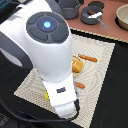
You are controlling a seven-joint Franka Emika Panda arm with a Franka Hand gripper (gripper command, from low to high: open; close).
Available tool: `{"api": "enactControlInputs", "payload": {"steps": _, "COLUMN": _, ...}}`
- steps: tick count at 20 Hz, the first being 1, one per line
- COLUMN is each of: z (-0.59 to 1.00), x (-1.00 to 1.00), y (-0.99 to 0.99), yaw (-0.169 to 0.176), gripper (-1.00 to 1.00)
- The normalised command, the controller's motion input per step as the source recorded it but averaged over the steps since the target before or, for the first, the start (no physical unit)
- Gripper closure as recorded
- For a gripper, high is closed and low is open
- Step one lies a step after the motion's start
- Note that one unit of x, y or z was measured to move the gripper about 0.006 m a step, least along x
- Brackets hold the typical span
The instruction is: Interact with the objects in diverse but meaningful ways.
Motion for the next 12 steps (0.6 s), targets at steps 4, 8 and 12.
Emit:
{"api": "enactControlInputs", "payload": {"steps": 4, "z": 0.01, "x": 0.13, "y": 0.0, "yaw": 0.0, "gripper": -1.0}}
{"api": "enactControlInputs", "payload": {"steps": 8, "z": 0.11, "x": 0.21, "y": 0.0, "yaw": 0.0, "gripper": -1.0}}
{"api": "enactControlInputs", "payload": {"steps": 12, "z": 0.76, "x": 0.21, "y": 0.01, "yaw": 0.0, "gripper": -1.0}}
